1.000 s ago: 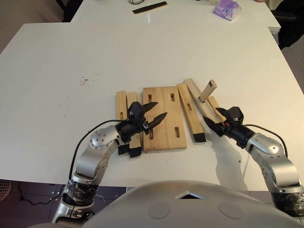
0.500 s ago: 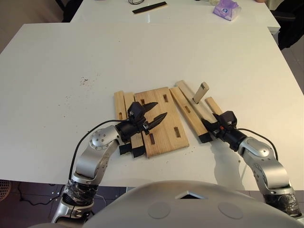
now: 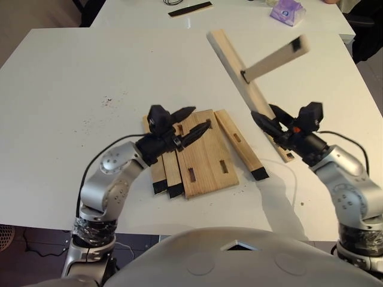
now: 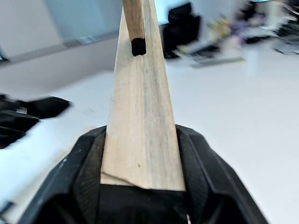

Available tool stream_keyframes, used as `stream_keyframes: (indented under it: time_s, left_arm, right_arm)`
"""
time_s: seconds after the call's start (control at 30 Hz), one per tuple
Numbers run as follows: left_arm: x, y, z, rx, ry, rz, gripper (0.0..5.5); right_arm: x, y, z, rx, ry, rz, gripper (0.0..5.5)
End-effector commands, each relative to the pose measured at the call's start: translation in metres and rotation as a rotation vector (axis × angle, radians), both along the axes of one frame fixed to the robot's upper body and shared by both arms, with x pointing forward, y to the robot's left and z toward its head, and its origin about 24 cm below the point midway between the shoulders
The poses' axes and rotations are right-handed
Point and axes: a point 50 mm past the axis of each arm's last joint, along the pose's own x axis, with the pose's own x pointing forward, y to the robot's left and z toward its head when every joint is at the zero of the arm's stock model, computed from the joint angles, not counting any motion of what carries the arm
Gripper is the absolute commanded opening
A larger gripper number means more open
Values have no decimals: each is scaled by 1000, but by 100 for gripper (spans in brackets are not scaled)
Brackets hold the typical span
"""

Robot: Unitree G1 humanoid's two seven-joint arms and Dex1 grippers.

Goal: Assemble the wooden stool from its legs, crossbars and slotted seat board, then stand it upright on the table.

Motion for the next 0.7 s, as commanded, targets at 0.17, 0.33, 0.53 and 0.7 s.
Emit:
stream_keyframes:
  time_s: [0.17,0.33,0.53,0.7]
  left_arm:
    - [-14,-13,56,-268,24,-353,334]
    - [-17,-17,68,-317,40,-419,334]
    - [-27,-21,73,-330,42,-504,334]
    - [-15,-14,69,-312,75,-447,334]
  right_arm:
    - [-16,-6,54,200,15,546,205]
    - [-14,-3,55,179,64,653,205]
    - [-12,2,48,155,89,693,205]
    - [-16,-3,36,99,111,682,205]
